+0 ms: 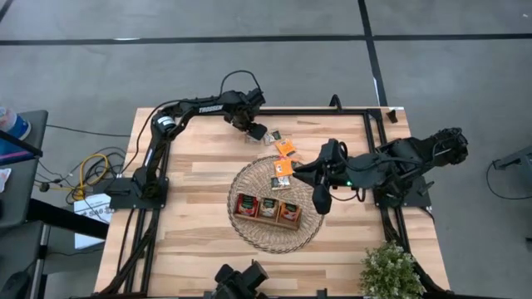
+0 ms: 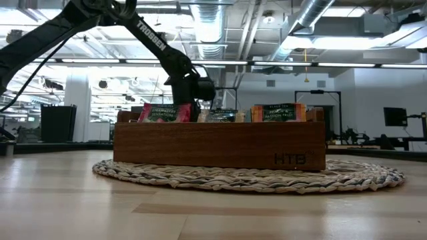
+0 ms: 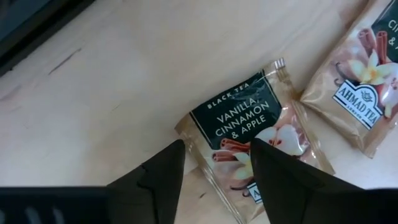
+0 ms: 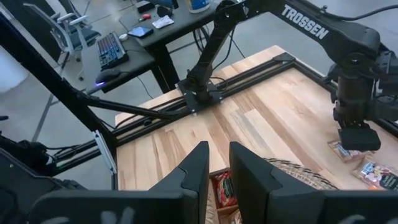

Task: Pick & Place Tea
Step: Put the brown tea bag into the middle section of the wooden organizer

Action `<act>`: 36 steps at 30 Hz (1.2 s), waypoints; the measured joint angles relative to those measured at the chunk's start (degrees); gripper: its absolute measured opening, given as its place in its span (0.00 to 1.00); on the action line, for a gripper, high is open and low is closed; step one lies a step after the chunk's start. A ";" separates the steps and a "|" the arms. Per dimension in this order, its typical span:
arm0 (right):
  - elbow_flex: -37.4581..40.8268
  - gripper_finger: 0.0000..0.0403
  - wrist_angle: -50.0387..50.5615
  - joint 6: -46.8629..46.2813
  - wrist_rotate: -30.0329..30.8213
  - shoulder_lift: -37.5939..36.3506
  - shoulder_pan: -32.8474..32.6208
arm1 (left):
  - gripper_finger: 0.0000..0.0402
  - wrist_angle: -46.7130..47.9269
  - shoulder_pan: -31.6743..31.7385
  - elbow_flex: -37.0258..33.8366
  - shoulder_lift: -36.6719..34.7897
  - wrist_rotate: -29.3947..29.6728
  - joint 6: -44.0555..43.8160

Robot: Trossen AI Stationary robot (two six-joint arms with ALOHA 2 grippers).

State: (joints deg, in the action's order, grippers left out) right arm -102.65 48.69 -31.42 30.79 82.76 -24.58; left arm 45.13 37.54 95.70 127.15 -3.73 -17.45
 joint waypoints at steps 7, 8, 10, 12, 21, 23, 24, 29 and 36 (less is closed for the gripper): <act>0.00 0.13 0.09 0.46 0.02 0.00 -0.04 | 0.20 0.59 0.12 -0.07 0.11 0.50 1.10; 0.00 0.13 0.11 0.46 0.02 0.00 -0.04 | 0.15 0.76 0.13 -0.07 0.11 0.65 1.37; 0.00 0.13 0.09 0.52 0.02 0.00 -0.04 | 0.07 1.31 0.13 -0.07 0.13 1.05 1.49; 0.00 0.13 0.10 0.59 0.02 0.00 -0.04 | 0.02 1.81 0.13 -0.07 0.15 1.05 1.62; 0.00 0.13 0.09 1.44 0.07 0.00 -0.06 | 0.00 5.59 -0.09 -0.49 -1.29 -2.33 5.11; 0.00 0.13 0.09 1.46 0.07 0.00 -0.06 | 0.00 6.20 -0.23 -0.56 -2.53 -3.99 5.36; 0.00 0.13 0.11 1.49 0.07 0.00 -0.06 | 0.00 5.70 -0.29 -0.33 -3.34 -4.74 5.46; 0.00 0.13 0.10 1.59 0.07 0.00 -0.06 | 0.00 6.25 -0.01 -0.26 -5.57 -6.34 6.27; 0.00 0.13 0.17 1.55 0.09 0.00 -0.06 | 0.00 7.25 -0.09 -0.24 -9.30 -6.73 7.60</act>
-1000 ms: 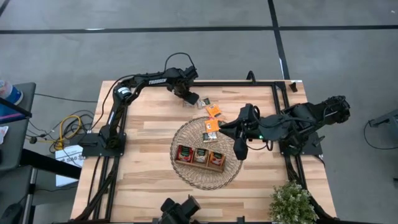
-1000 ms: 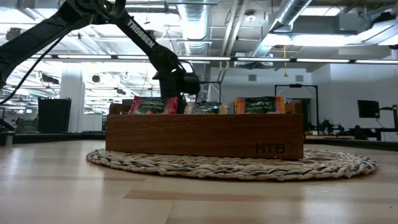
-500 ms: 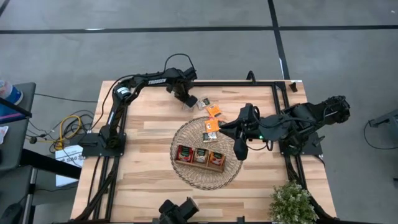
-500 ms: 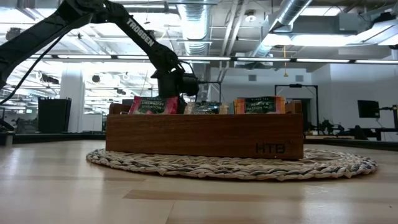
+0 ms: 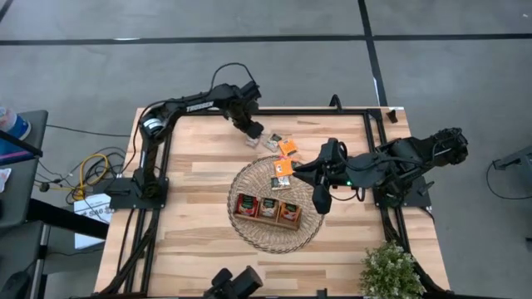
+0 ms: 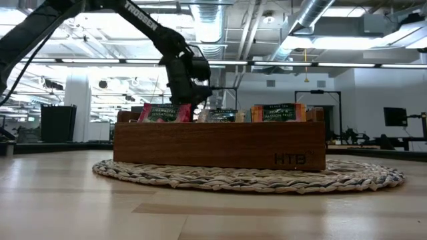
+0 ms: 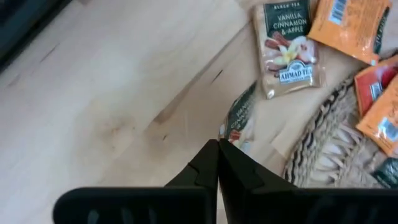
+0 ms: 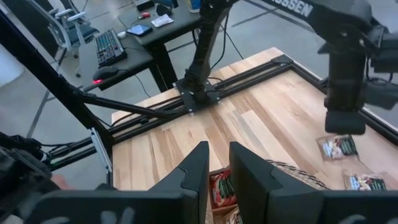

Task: Pick & Place Tea
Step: Put the brown tea bag into the middle section of the wooden organizer

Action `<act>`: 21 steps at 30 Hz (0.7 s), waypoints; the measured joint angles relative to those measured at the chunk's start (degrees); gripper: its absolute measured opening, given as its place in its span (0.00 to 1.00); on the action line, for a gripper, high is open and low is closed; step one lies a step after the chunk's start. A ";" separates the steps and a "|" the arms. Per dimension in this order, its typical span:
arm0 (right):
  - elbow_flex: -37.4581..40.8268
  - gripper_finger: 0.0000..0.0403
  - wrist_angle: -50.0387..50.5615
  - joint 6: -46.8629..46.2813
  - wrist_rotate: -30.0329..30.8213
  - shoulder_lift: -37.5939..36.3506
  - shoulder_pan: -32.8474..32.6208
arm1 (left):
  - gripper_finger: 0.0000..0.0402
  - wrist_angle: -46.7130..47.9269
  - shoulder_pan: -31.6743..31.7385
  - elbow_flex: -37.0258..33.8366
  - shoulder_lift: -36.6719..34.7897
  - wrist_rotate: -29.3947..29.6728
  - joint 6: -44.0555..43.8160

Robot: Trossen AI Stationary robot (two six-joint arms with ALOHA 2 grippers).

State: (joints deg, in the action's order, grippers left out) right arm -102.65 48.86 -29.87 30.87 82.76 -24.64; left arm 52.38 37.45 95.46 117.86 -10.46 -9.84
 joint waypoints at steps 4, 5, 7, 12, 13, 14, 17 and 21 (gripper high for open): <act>0.00 0.13 1.55 -0.07 0.62 0.00 0.00 | 0.00 0.23 0.00 0.09 -3.63 0.01 0.22; 0.00 0.13 2.17 -0.07 0.75 0.00 0.00 | 0.00 0.28 0.00 0.09 -4.40 0.01 0.22; 0.00 0.13 2.99 -0.08 0.91 0.00 0.00 | 0.00 0.65 0.00 0.05 -6.16 -0.04 0.19; 0.00 0.13 6.64 -0.42 4.60 0.00 0.04 | 0.00 2.65 -0.37 0.07 -11.70 -0.50 -0.04; 0.00 0.13 7.75 -1.19 5.68 0.00 0.04 | 0.00 2.83 -0.53 0.07 -12.86 -0.47 -0.18; 0.00 0.13 8.94 -2.22 6.57 0.00 0.20 | 0.00 3.11 -0.75 0.07 -14.13 -0.45 -0.39; -0.02 0.14 12.80 -5.24 7.14 0.01 1.62 | 0.00 3.35 -1.78 0.10 -18.36 -0.54 -1.64; -0.02 0.19 14.02 -4.76 6.12 0.02 4.76 | 0.00 3.69 -3.57 0.11 -23.58 -0.63 -3.26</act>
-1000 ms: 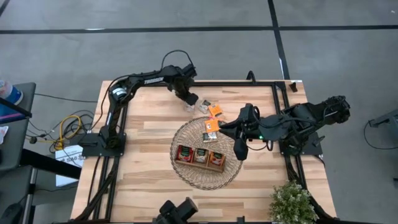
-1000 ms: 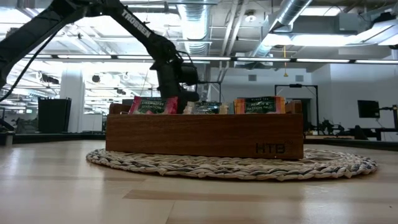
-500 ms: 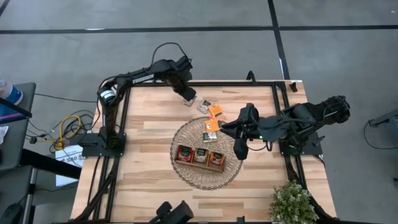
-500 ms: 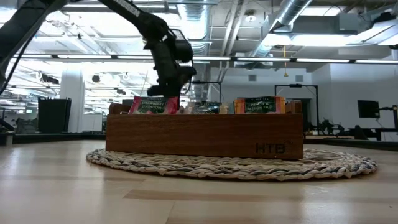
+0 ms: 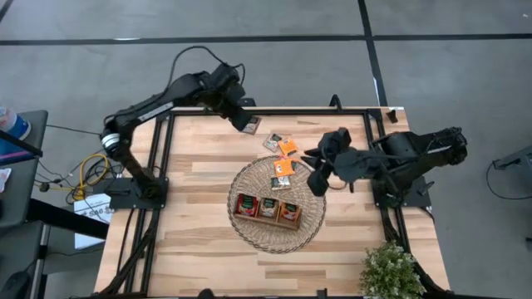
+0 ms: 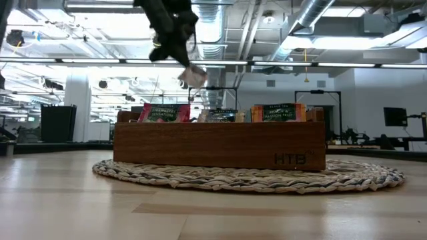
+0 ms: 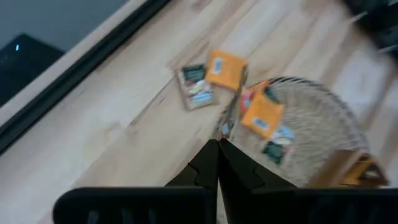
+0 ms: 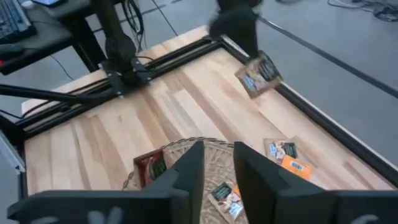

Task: Pick & Place Tea
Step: Put the brown tea bag into the middle section of the wooden organizer

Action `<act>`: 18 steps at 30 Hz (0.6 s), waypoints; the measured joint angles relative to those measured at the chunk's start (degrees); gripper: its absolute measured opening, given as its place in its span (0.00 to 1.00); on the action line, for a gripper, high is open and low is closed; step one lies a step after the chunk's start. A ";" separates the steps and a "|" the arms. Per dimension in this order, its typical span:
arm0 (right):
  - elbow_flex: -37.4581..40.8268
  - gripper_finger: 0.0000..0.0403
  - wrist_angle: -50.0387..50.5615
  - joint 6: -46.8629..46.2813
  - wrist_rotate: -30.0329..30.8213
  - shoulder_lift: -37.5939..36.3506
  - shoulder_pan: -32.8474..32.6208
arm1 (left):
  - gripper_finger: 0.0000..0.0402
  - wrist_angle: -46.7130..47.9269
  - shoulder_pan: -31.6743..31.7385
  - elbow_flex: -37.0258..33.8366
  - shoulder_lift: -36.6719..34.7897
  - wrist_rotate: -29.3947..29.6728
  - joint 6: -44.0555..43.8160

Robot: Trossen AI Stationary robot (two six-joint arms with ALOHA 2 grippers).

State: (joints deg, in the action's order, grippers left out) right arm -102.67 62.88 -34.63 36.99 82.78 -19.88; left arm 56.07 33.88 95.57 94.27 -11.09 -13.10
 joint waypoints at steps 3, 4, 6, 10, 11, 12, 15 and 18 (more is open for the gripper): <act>0.00 0.28 -1.96 2.83 -3.25 0.00 3.25 | 0.00 -0.15 -1.51 0.00 -3.95 0.02 -1.38; 0.00 0.32 -2.99 4.14 -4.67 0.00 4.34 | 0.00 -0.29 -2.06 0.00 -5.09 0.02 -1.77; 0.00 0.40 -5.59 7.24 -8.31 0.00 6.83 | 0.00 -0.79 -3.26 0.00 -7.16 0.06 -2.89; 0.00 0.56 -12.18 13.07 -17.46 0.00 12.24 | 0.00 -3.07 -5.53 0.02 -10.74 0.30 -4.64; 0.00 0.59 -13.83 14.37 -19.52 0.00 13.58 | 0.00 -3.55 -5.98 0.02 -11.59 0.35 -5.15; 0.00 0.62 -15.48 15.72 -21.24 0.00 14.91 | 0.00 -3.94 -6.36 0.02 -12.34 0.34 -5.62; 0.00 0.65 -19.28 19.14 -25.70 0.00 18.44 | 0.00 -6.68 -7.92 0.02 -14.27 0.25 -6.95; 0.00 0.66 -21.02 21.08 -30.70 0.20 22.07 | 0.00 -8.86 -9.19 0.02 -15.76 -0.17 -7.62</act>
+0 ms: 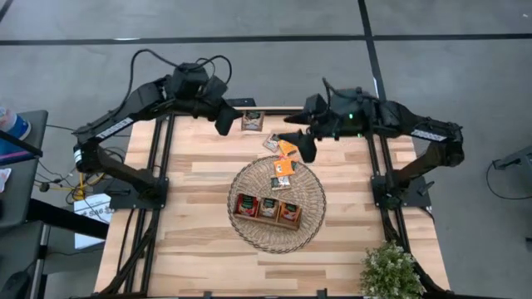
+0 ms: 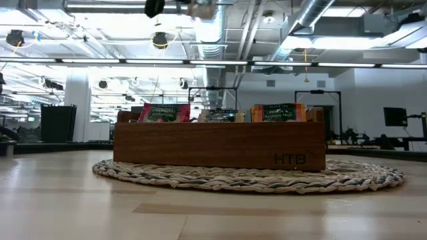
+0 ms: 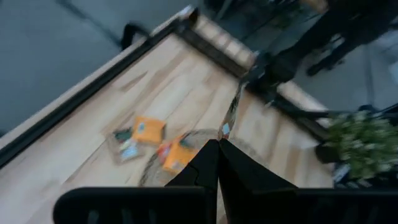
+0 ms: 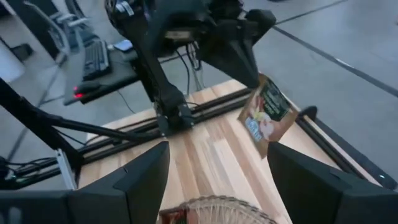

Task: Pick & Place Tea
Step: Put the brown tea bag into the middle section of the wooden organizer

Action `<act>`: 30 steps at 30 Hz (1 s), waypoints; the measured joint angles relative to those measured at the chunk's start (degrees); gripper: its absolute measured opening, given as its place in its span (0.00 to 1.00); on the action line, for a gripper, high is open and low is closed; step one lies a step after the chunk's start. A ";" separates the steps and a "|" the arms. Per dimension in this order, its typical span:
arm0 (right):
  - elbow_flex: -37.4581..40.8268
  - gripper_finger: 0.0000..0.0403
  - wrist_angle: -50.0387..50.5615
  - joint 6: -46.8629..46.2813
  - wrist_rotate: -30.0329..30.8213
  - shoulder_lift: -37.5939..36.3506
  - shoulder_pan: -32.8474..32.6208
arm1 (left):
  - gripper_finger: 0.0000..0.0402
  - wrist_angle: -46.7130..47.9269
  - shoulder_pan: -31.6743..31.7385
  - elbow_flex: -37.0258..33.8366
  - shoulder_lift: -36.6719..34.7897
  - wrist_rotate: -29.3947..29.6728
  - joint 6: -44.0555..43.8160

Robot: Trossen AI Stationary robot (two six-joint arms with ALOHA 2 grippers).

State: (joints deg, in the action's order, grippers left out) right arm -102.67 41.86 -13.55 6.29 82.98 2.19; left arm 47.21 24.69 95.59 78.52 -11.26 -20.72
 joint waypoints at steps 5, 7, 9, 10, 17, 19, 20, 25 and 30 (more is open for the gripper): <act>0.00 0.66 -1.84 0.86 -7.42 2.97 5.33 | 0.00 -4.11 -1.47 0.00 -1.52 -1.04 -1.02; 0.00 0.66 -2.68 1.62 -9.64 4.27 6.49 | 0.00 -5.06 -1.91 0.00 -1.53 -1.44 -1.17; 0.00 0.66 -3.90 1.68 -11.71 5.78 7.32 | 0.00 -5.41 -2.00 0.00 -1.54 -1.57 -1.18; 0.00 0.66 -4.32 1.64 -12.84 6.52 7.61 | 0.00 -5.48 -2.04 0.00 -1.60 -1.73 -1.09; 0.02 0.66 -5.91 2.22 -15.38 8.37 8.07 | 0.00 -5.83 -2.58 0.00 -1.64 -2.66 -0.55; -0.10 0.66 -7.95 2.73 -15.39 8.94 8.00 | 0.00 -5.81 -2.61 0.00 -1.64 -3.09 -0.11; -0.02 0.66 -8.06 2.78 -15.38 8.93 7.98 | 0.00 -5.81 -2.62 0.00 -1.64 -3.35 0.20; -0.08 0.65 -9.79 2.99 -15.40 8.93 8.23 | 0.00 -6.83 -2.60 0.00 -1.64 -3.51 0.79; 0.00 0.57 -9.73 3.01 -15.40 9.12 8.47 | 0.00 -8.94 -2.60 0.00 -1.64 -3.53 0.93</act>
State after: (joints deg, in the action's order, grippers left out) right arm -102.67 32.12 -10.55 -9.10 92.11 10.66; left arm 38.28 22.09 95.59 76.88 -14.79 -19.78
